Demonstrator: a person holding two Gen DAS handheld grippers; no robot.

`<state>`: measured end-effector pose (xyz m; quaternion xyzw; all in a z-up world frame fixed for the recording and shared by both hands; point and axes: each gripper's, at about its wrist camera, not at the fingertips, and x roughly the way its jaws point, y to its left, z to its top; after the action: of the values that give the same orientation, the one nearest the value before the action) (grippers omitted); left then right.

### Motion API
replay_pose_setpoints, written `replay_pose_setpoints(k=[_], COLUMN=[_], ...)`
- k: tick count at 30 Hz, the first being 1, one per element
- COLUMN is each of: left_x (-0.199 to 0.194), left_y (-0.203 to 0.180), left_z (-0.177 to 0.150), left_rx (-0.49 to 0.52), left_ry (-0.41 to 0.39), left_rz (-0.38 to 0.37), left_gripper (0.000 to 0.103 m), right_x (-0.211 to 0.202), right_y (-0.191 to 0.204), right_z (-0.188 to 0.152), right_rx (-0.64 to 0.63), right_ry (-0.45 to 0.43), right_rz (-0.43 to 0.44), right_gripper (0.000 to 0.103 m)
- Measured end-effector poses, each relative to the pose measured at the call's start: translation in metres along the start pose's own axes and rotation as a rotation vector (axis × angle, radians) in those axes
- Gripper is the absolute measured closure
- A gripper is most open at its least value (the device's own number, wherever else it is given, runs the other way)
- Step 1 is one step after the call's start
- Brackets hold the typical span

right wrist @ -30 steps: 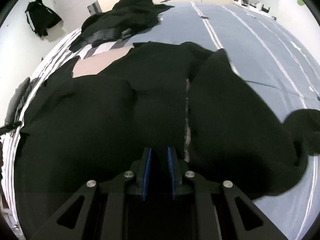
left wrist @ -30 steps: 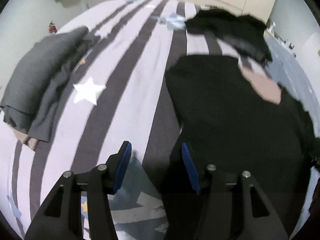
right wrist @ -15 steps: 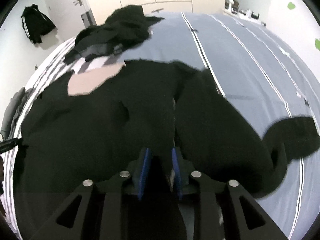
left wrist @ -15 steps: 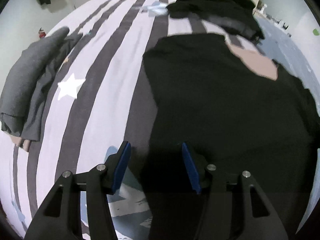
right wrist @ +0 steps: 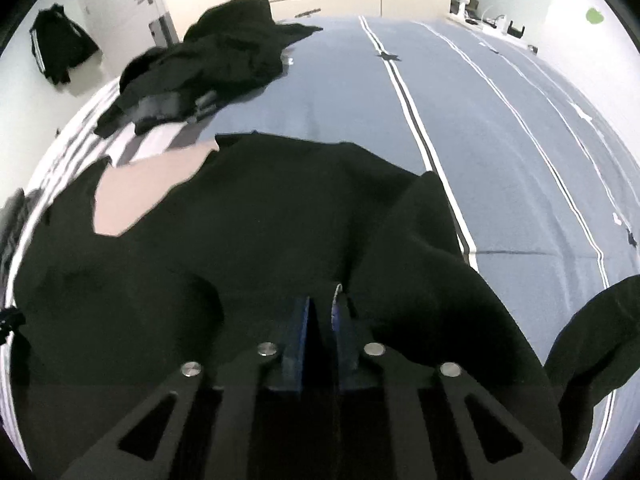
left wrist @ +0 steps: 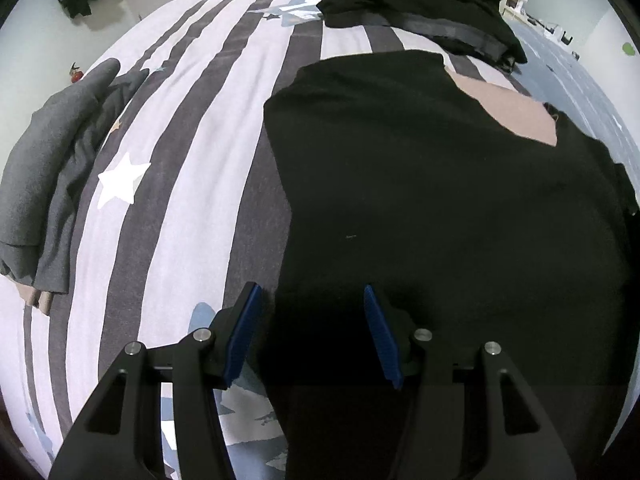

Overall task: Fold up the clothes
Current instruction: 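Grasp the black sleeve with the right gripper and lift it off the bed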

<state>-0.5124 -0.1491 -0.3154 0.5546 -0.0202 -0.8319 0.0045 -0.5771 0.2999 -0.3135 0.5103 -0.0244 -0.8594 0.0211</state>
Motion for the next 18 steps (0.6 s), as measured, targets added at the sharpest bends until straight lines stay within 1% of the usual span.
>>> replay_pose_setpoints(k=[1,4,6,9,12,14,16,17,18], left_x=[0.000,0.002,0.004,0.007,0.008,0.003,-0.008,-0.014,-0.021], left_y=[0.000,0.003,0.004,0.005,0.006,0.009,0.009,0.008,0.007], left_z=[0.000,0.000,0.000,0.000,0.000,0.002,0.002,0.002,0.002], left_rx=[0.005,0.000,0.004,0.009,0.008,-0.015,-0.024,-0.024,-0.028], left_ry=[0.000,0.004,0.009,0.017,0.025,0.021,-0.016,-0.037,-0.057], left_rz=[0.004,0.006,0.016,0.024,0.028,0.022,0.012,0.010,0.005], left_gripper=[0.053,0.053,0.052,0.048,0.045,0.045,0.045,0.045,0.045], right_x=[0.001,-0.002,-0.004,-0.001,0.000,0.000,-0.009,-0.019,-0.027], right_y=[-0.002,-0.014,-0.022,-0.025,-0.036,-0.052,-0.060,-0.061,-0.063], right_z=[0.000,0.001,0.002,0.000,-0.001,-0.002,-0.001,0.001,0.001], right_rx=[0.006,0.050,0.088,0.096,0.153,0.250,0.276,0.253,0.238], right_ry=[0.000,-0.010,-0.013,-0.001,-0.003,0.003,-0.009,-0.035,-0.050], right_rz=[-0.009,-0.046,-0.046,-0.053,-0.039,0.024,0.048,0.032,0.019], right_gripper=[0.098,0.100,0.100,0.100,0.102,0.102,0.100,0.097,0.097])
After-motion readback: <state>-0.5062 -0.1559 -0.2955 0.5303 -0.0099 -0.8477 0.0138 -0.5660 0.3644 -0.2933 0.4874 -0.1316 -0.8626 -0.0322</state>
